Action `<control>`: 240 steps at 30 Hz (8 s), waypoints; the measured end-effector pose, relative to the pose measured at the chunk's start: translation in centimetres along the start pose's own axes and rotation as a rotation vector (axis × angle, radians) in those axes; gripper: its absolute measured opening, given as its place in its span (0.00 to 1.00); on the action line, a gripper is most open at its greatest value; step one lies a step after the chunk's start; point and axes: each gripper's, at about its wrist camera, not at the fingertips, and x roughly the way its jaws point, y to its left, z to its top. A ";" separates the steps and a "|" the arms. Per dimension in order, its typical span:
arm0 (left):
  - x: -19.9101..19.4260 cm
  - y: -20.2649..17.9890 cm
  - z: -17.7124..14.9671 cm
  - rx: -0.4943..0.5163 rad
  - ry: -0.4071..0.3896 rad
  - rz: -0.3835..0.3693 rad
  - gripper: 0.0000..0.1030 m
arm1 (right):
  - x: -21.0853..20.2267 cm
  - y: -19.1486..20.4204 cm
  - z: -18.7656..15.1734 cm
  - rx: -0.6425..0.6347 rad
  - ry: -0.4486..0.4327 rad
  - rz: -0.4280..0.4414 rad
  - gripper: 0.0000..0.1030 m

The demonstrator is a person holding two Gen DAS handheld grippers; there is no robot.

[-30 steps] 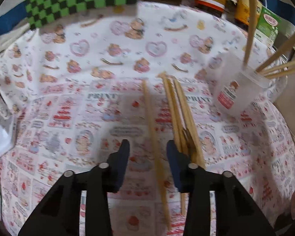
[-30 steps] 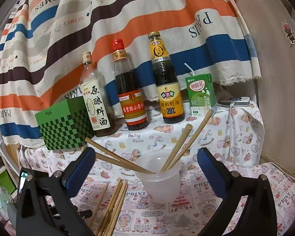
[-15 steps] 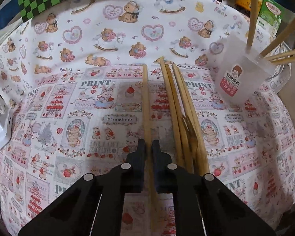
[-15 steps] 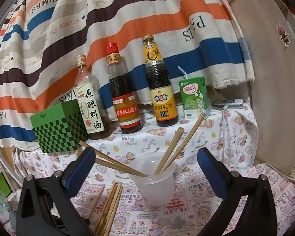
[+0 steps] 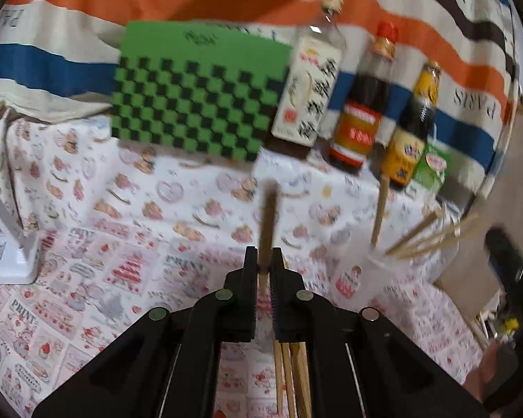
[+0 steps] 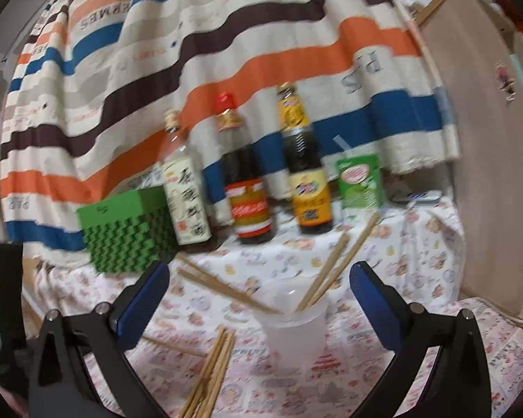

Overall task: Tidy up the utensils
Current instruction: 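Close the left tool on a bamboo chopstick and lift it, then grasp a chopstick with the right tool while the left tool holds its chopstick, then carry both chopsticks to the clear cup and open both tools to drop them in, then move both open tools back over the remaining chopsticks and fork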

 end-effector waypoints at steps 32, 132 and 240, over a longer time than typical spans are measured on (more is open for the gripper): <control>-0.8 2.1 0.2 -0.035 -0.044 0.127 0.05 | 10.6 2.4 -10.6 -0.019 0.809 0.104 0.35; -8.0 -15.0 2.0 0.295 -0.350 -0.278 0.05 | 1.0 -8.8 4.2 0.215 -0.030 -0.002 0.07; 4.6 -0.7 -1.3 0.250 0.063 0.156 1.00 | 2.9 -3.8 1.0 0.089 0.085 -0.060 1.00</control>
